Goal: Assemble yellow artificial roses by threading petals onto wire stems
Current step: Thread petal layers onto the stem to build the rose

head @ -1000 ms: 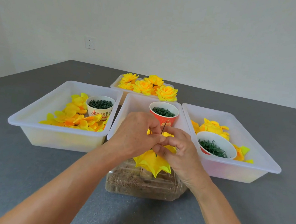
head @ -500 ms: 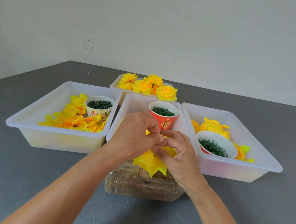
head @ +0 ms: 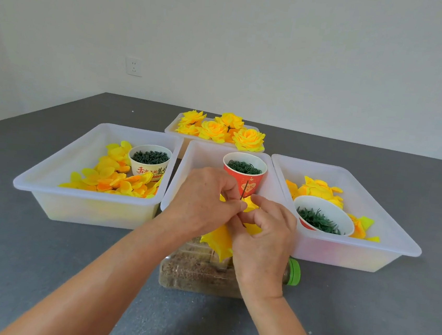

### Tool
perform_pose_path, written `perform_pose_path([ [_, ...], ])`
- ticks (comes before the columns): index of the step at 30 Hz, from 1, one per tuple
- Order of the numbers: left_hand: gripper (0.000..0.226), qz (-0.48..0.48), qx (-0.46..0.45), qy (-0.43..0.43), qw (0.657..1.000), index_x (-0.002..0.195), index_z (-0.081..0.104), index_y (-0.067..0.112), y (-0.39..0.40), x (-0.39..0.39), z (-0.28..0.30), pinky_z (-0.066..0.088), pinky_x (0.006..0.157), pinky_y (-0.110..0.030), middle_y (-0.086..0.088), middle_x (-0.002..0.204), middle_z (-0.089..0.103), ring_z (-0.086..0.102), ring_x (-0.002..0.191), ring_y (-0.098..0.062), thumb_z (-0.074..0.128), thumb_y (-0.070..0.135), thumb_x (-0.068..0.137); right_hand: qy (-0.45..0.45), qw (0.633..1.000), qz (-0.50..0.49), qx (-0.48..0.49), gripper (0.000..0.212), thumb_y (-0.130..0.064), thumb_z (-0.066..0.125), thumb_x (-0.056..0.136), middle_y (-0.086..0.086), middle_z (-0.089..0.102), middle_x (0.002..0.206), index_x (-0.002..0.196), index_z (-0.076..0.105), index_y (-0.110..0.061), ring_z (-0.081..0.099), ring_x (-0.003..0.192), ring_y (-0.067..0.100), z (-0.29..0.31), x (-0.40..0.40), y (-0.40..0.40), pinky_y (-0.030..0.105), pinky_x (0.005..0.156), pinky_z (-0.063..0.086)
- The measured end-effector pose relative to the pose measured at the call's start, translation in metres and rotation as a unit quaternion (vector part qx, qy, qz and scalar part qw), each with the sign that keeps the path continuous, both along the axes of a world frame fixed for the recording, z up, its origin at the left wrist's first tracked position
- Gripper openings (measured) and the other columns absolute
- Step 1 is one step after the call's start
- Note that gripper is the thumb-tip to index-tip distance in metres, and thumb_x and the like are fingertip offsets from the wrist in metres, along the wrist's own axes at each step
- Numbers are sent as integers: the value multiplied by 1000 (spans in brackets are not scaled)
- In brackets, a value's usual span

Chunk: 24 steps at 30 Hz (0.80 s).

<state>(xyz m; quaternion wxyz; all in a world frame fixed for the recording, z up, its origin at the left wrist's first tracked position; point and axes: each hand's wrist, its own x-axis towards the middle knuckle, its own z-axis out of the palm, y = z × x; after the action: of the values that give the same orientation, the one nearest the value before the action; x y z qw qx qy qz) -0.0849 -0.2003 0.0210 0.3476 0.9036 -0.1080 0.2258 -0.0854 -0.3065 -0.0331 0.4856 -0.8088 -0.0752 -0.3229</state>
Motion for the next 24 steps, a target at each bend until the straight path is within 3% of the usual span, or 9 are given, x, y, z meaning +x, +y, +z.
perform_pose_path([
  [5,34,-4,-7,4,1000,51,52,30,0,0,0,34,61,-1,18,62,55,50,66,9,74,20,75,-2,998,37,47,20,-19,80,70,-8,67,101,58,66,-12,50,113,22,-6,-1,-1,48,94,40],
  [10,31,-12,-21,3,1000,54,54,28,2,1,-2,35,62,-2,16,63,56,51,68,12,74,18,75,-11,995,47,88,16,-16,80,70,-37,48,94,63,67,-11,53,116,22,-7,-2,4,50,96,41],
  [19,32,-4,-29,0,1000,53,54,27,0,-1,-3,34,59,-2,17,59,52,49,64,15,73,15,76,-28,994,58,91,18,-15,79,73,-42,46,92,64,65,-9,51,123,16,-11,-1,3,50,99,39],
  [24,27,14,-19,18,1000,56,58,24,-1,0,-3,36,61,-3,15,65,57,52,67,6,73,16,76,0,993,76,92,18,-17,77,75,-33,54,89,64,64,-10,48,122,7,-14,1,1,45,100,39],
])
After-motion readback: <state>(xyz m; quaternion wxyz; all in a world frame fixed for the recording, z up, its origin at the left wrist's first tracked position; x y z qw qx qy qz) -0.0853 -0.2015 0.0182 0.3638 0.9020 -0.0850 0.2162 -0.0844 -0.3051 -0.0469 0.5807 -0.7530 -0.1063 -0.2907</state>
